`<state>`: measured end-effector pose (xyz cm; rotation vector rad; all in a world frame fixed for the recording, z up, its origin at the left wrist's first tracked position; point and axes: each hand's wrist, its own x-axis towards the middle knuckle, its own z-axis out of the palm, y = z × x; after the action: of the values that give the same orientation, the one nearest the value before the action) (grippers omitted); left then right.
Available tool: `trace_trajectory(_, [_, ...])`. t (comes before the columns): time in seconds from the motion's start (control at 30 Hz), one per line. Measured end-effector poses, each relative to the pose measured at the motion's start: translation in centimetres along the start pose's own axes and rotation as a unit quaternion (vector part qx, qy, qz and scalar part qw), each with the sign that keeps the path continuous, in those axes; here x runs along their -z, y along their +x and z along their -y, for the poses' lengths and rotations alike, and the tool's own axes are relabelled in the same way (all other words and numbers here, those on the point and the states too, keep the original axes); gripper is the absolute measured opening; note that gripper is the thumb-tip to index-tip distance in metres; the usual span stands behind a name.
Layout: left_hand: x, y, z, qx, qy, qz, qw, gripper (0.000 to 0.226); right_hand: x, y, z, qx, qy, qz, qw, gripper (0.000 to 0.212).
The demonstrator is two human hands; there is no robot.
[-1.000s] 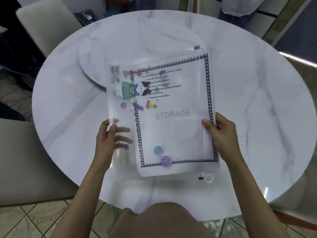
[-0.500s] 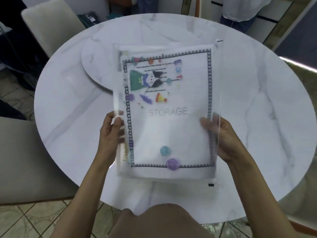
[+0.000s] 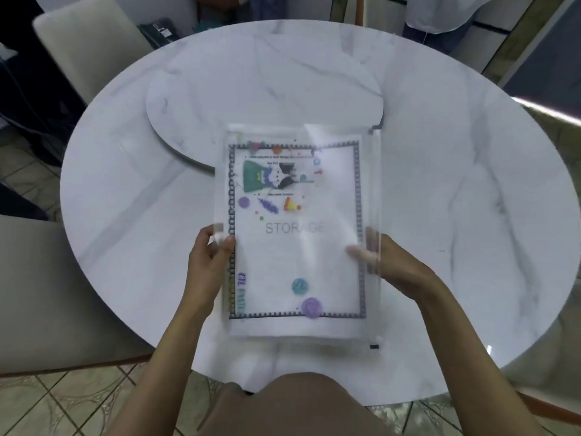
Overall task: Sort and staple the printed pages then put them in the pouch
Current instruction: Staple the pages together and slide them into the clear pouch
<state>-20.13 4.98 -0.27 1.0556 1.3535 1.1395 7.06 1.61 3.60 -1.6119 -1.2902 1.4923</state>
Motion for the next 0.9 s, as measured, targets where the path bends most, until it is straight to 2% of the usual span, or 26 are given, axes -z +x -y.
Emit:
trace_trajectory(0.03, [0.0,0.3,0.7,0.013,0.03,-0.008,0.999,0.013,0.0,0.2,-0.5,-0.016,-0.018,-0.022,0.999,0.005])
trace_trajectory(0.2, [0.4,1.4,4.3,0.076,0.187,-0.039,0.979,0.032,-0.2,1.0,-4.7,-0.082,-0.025,-0.129,0.988,0.019])
trace_trajectory(0.33, [0.4,1.0,5.6,0.01,0.338,-0.061,0.939,0.047,0.1,-0.1,-7.2,-0.115,-0.013,-0.143,0.983,0.02])
trace_trajectory(0.4, [-0.3,0.3,5.5,-0.04,0.374,-0.048,0.925,0.048,0.1,-0.6,-7.7,-0.12,-0.008,-0.148,0.982,0.018])
trace_trajectory(0.47, [-1.4,-0.8,5.5,-0.095,0.385,0.019,0.918,0.041,0.1,-1.0,-8.1,-0.127,-0.013,-0.153,0.98,0.017])
trace_trajectory(0.53, [-2.9,-2.9,5.5,-0.14,0.382,0.153,0.901,0.038,-0.1,-1.5,-8.5,-0.133,-0.022,-0.149,0.98,0.017])
trace_trajectory(0.6, [-4.3,-5.1,6.0,-0.195,0.388,0.282,0.856,0.045,-0.3,-1.9,-8.7,-0.134,-0.032,-0.143,0.98,0.016])
trace_trajectory(0.67, [-5.3,-6.2,7.5,-0.273,0.402,0.357,0.798,0.045,-0.4,-2.3,-8.8,-0.134,-0.037,-0.141,0.98,0.015])
trace_trajectory(0.77, [-5.9,-6.4,9.3,-0.339,0.431,0.406,0.731,0.056,-0.5,-2.9,-8.9,-0.134,-0.039,-0.138,0.981,0.015])
trace_trajectory(0.9, [-6.0,-6.0,10.0,-0.36,0.452,0.414,0.703,0.07,-0.8,-3.6,-9.0,-0.139,-0.044,-0.121,0.982,0.016])
